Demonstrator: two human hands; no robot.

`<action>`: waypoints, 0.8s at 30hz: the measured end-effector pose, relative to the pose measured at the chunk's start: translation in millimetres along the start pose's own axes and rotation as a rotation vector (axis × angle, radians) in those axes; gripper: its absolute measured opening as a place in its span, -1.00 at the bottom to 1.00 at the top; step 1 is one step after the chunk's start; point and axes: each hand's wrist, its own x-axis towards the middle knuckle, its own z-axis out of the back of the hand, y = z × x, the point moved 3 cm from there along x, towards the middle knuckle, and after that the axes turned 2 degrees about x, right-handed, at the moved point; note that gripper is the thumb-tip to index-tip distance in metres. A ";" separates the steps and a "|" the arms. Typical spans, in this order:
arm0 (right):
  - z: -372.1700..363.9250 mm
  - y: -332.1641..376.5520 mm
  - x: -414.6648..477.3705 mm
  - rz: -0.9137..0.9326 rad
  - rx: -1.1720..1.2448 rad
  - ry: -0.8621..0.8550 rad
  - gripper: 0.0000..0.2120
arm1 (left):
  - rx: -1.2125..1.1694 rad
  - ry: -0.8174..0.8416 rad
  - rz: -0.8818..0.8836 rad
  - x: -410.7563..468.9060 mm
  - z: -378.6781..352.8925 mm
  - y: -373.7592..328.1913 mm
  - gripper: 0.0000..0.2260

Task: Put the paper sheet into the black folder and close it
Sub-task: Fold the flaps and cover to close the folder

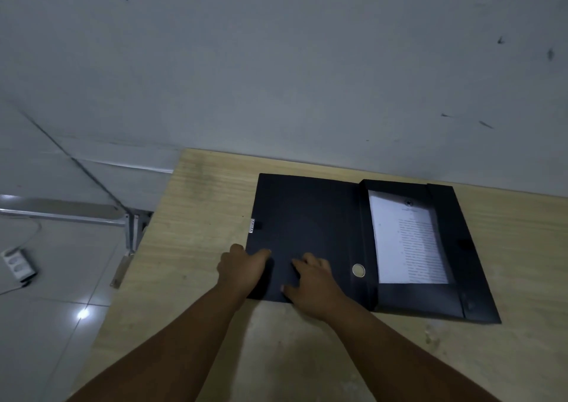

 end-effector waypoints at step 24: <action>104.6 21.4 -43.8 0.001 0.763 -0.358 -0.52 | -0.588 0.548 -0.303 -74.0 -7.4 -111.4 -0.41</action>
